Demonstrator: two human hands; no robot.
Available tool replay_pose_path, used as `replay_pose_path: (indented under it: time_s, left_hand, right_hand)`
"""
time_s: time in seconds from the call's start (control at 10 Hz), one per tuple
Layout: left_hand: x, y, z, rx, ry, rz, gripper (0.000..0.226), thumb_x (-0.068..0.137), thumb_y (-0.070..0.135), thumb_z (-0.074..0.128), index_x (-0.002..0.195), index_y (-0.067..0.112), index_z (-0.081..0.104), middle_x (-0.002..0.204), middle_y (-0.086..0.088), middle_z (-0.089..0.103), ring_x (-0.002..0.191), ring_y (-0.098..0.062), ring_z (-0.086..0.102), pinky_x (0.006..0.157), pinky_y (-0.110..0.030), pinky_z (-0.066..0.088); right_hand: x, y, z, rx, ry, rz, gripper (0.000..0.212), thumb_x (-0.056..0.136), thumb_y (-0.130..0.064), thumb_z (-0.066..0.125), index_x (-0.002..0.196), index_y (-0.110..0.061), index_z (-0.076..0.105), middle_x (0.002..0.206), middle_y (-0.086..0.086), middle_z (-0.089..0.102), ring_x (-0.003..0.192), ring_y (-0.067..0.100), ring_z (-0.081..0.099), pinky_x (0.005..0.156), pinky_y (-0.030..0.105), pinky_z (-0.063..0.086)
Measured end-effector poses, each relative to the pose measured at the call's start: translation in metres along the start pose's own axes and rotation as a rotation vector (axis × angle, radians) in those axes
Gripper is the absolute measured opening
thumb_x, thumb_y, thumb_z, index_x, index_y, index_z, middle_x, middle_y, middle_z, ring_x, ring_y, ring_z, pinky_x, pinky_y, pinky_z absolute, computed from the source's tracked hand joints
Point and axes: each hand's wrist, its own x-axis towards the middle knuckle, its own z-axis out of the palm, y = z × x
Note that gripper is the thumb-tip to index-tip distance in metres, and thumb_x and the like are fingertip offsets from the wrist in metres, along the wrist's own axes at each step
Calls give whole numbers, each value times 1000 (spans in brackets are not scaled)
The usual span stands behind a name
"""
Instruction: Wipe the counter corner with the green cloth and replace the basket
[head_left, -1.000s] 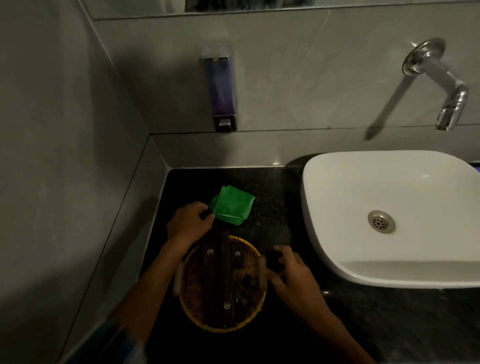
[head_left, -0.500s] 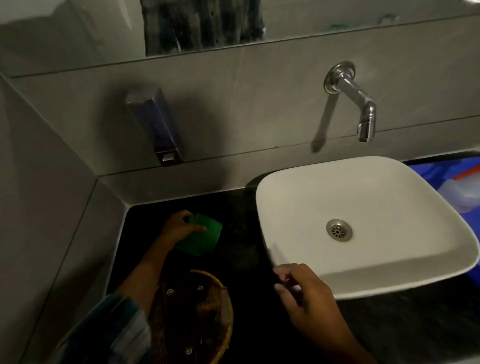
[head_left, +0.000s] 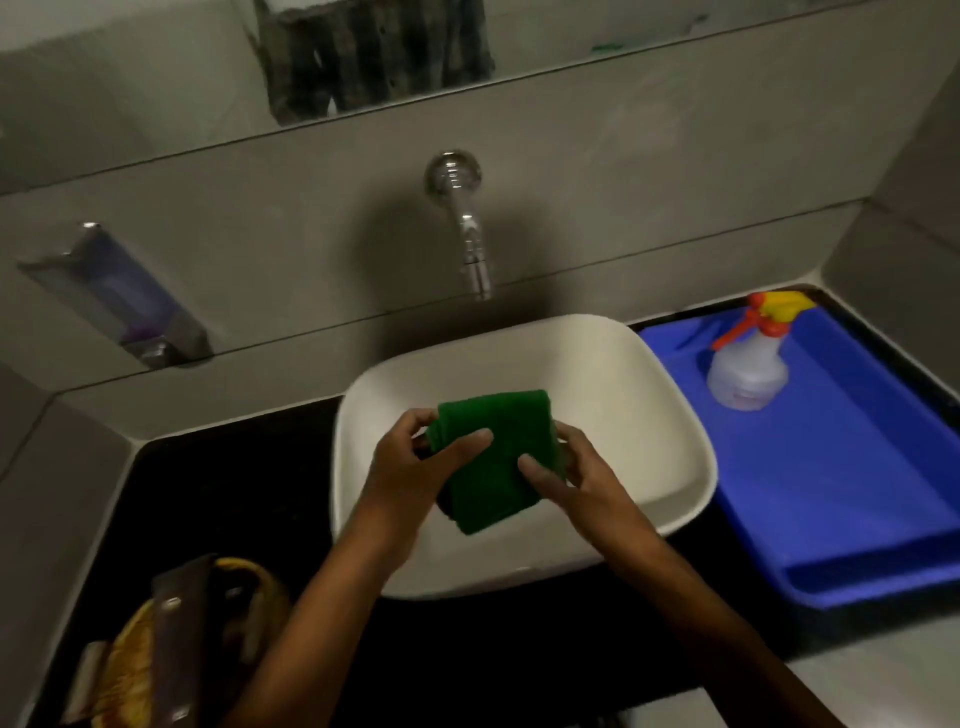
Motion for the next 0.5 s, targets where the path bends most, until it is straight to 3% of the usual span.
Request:
replay_pose_path:
  time_s: [0.1, 0.2, 0.3, 0.4, 0.5]
  left_hand:
    - [7, -25, 116, 59, 3, 1, 42, 67, 35, 85, 100, 25, 62, 91, -7, 73, 77, -22, 72, 56, -30, 57]
    - [9, -47, 184, 190, -6, 78, 54, 73, 21, 82, 118, 23, 52, 92, -6, 69, 80, -24, 69, 70, -35, 57]
    - [6, -69, 279, 420, -260, 220, 56, 79, 10, 70, 130, 16, 47, 108, -15, 64, 99, -33, 64, 92, -41, 51]
    - [1, -78, 323, 710, -388, 244, 48, 86, 18, 62, 133, 18, 49, 125, -20, 55, 116, -38, 54, 101, -42, 42]
    - [-1, -84, 339, 1079, -434, 381, 44, 89, 24, 53, 133, 22, 49, 141, -15, 40, 128, -36, 41, 106, -46, 36]
  right_hand:
    - [-20, 15, -94, 91, 297, -67, 45, 76, -26, 79, 113, -36, 57, 107, 6, 72, 96, 17, 71, 81, 32, 60]
    - [-31, 34, -148, -145, 518, -72, 44, 80, -16, 76, 115, -30, 53, 93, 5, 70, 80, 21, 70, 74, 36, 57]
    - [-42, 65, -231, -599, 645, -52, 26, 87, -10, 67, 111, -12, 59, 96, 9, 70, 89, 32, 65, 80, 42, 50]
    - [-46, 83, -267, -775, 625, 26, 18, 90, -7, 61, 108, -6, 62, 103, 18, 68, 101, 37, 60, 87, 44, 46]
    - [-45, 110, -287, -1091, 427, 395, 33, 94, -29, 50, 123, -16, 60, 130, 20, 53, 125, 35, 47, 105, 44, 36]
